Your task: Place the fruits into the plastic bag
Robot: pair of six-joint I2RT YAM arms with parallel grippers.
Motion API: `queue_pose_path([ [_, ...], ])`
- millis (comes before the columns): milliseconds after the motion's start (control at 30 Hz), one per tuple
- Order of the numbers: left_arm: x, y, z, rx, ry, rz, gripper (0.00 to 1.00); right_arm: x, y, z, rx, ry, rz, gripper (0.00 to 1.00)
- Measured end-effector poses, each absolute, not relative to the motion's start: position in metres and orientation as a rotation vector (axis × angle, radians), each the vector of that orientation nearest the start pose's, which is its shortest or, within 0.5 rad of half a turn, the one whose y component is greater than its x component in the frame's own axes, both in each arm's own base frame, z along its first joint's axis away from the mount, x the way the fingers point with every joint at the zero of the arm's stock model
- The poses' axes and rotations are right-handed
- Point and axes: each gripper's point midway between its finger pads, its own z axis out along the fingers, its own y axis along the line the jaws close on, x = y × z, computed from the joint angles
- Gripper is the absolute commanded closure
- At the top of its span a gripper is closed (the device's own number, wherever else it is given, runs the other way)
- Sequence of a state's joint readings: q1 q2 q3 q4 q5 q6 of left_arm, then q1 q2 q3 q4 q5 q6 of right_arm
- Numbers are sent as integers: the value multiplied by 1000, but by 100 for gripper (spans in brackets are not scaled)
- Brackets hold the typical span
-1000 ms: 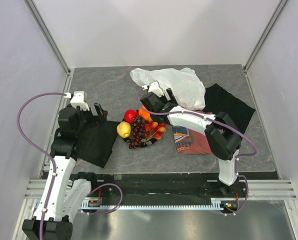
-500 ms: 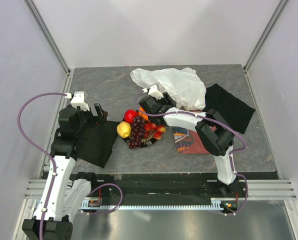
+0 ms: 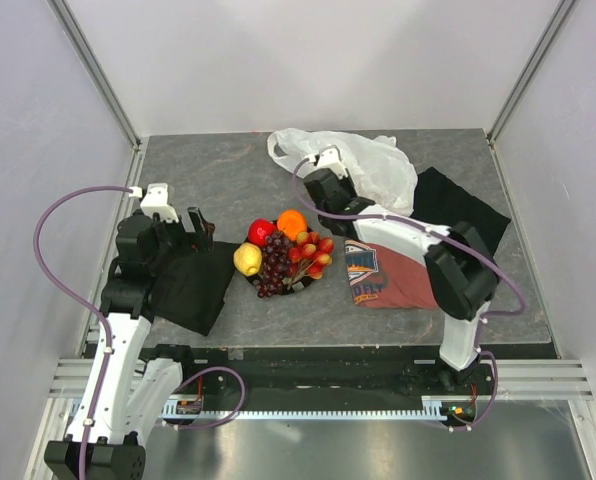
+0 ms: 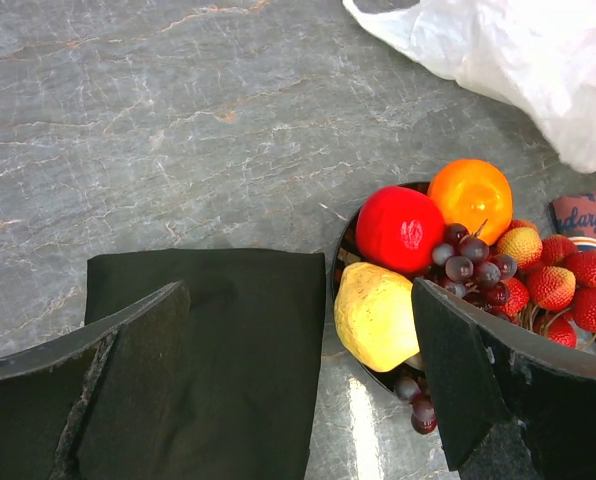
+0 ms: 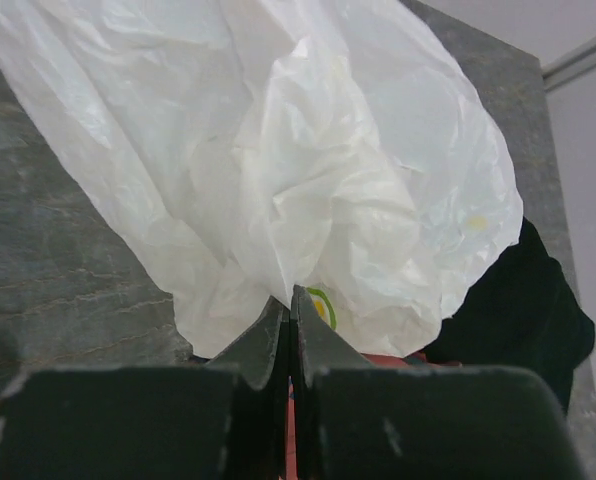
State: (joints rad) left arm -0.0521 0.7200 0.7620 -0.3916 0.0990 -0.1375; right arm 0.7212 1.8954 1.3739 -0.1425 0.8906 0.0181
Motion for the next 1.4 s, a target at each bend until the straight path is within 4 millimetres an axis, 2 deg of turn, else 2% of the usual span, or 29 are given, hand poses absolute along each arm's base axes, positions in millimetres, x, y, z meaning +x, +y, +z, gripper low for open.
queue_pose_path([
  [200,280,-39,237,-10,1916,-229,1,436,200,220,-187,1924,-255,100],
  [300,279,-39,237,-8,1913,-231,1,428,195,266,-154,1858,-105,100],
  [400,278,-40,240,-3,1904,-237,1,421,190,295,-142,1812,-16,100],
  [467,276,-42,245,5,1883,-246,1,417,190,307,-153,1793,38,100],
  [567,270,-47,261,22,1820,-284,1,411,187,311,-175,1792,110,100],
  [733,257,-63,311,42,1623,-399,1,405,178,305,-214,1815,196,100],
  [800,254,-67,323,51,1578,-430,1,402,176,303,-235,1826,227,100],
  [900,257,-71,324,50,1583,-459,1,394,178,301,-275,1833,284,100],
  [1100,276,-82,318,35,1647,-545,1,377,184,306,-352,1824,404,100],
  [1233,294,-78,333,15,1664,-560,1,369,185,315,-378,1806,468,100],
  [1400,309,-66,359,-44,1613,-634,1,360,188,314,-406,1819,529,100],
])
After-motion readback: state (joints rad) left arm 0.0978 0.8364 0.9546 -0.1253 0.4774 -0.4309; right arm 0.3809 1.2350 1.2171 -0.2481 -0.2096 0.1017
